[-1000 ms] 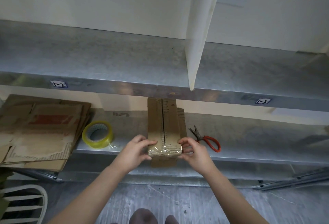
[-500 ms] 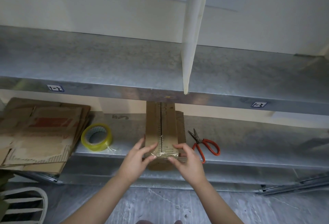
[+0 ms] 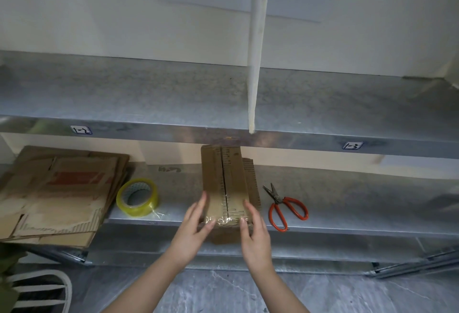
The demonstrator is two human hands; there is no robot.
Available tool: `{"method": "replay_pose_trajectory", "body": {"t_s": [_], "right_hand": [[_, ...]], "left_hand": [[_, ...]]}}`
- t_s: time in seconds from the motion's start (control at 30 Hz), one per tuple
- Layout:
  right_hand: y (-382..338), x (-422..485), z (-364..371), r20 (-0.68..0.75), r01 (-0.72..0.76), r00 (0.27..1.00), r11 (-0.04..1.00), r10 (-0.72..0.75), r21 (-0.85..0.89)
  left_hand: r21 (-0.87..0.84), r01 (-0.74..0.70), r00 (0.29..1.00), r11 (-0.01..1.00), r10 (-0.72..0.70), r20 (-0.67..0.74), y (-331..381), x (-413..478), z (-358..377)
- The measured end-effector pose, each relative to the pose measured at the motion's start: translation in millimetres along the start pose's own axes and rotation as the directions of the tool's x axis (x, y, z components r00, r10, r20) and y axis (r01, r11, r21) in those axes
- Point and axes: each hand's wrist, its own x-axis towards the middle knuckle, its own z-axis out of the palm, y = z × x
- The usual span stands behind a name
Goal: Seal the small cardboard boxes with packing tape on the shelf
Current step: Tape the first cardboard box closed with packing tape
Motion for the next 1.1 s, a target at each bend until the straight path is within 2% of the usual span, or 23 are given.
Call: {"method": "replay_pose_trajectory", "body": {"t_s": [0.07, 0.13, 0.2, 0.3, 0.37, 0.43, 0.5, 0.57, 0.63, 0.7, 0.73, 0.83, 1.0, 1.03, 1.1], "right_hand": [[-2, 7, -6, 0.01, -0.07, 0.998, 0.994, 0.07, 0.086], [-5, 13, -9, 0.083, -0.147, 0.987, 0.98, 0.136, 0.138], [-7, 15, -13, 0.1, -0.149, 0.986, 0.98, 0.136, 0.134], [-3, 18, -28, 0.048, -0.127, 0.991, 0.981, 0.121, 0.148], [4, 22, -40, 0.087, -0.152, 0.987, 0.97, 0.138, 0.19], [10, 25, -48, 0.145, -0.185, 0.977, 0.959, 0.156, 0.214], [14, 27, -54, 0.186, -0.196, 0.969, 0.96, 0.159, 0.198], [15, 26, -57, 0.194, -0.187, 0.968, 0.971, 0.156, 0.152], [13, 24, -57, 0.115, -0.16, 0.981, 0.986, 0.153, 0.053], [9, 19, -52, -0.017, -0.221, 0.975, 0.975, 0.221, -0.01], [7, 15, -48, -0.067, -0.263, 0.963, 0.965, 0.261, -0.016], [2, 5, -35, -0.124, -0.277, 0.953, 0.961, 0.276, 0.011], [-8, 0, -37, -0.176, -0.195, 0.948, 0.92, 0.266, 0.339], [-12, 2, -39, -0.171, -0.191, 0.95, 0.918, 0.263, 0.347], [-18, 10, -43, -0.118, -0.206, 0.964, 0.949, 0.239, 0.239]], "left_hand": [[-0.075, 0.032, 0.999, 0.997, -0.032, 0.0, 1, 5, -4], [-0.064, 0.063, 0.998, 0.996, -0.062, 0.02, 8, 8, -5], [-0.109, 0.072, 0.997, 0.991, -0.069, 0.027, 16, 8, -2], [-0.18, 0.071, 0.996, 0.981, -0.062, 0.059, 22, -1, 8], [-0.215, 0.106, 0.992, 0.971, -0.089, 0.09, 27, -3, 7], [-0.23, 0.14, 0.99, 0.963, -0.131, 0.054, 33, 7, -4], [-0.039, 0.148, 0.985, 0.988, -0.151, -0.087, 37, 26, -26], [0.203, 0.115, 0.981, 0.972, -0.079, -0.177, 38, 48, -51], [0.332, 0.039, 0.996, 0.943, -0.012, -0.083, 37, 66, -70], [0.371, 0.005, 0.998, 0.928, -0.03, 0.063, 33, 78, -79], [0.374, -0.009, 0.996, 0.928, -0.027, 0.091, 31, 81, -80], [0.349, -0.076, 0.996, 0.934, 0.084, -0.007, 26, 79, -77], [0.312, -0.024, 0.986, 0.95, 0.074, -0.149, 16, 53, -81], [0.275, -0.006, 0.978, 0.962, 0.063, -0.199, 14, 45, -81], [0.18, 0.026, 0.959, 0.983, 0.026, -0.281, 14, 28, -75]]}}
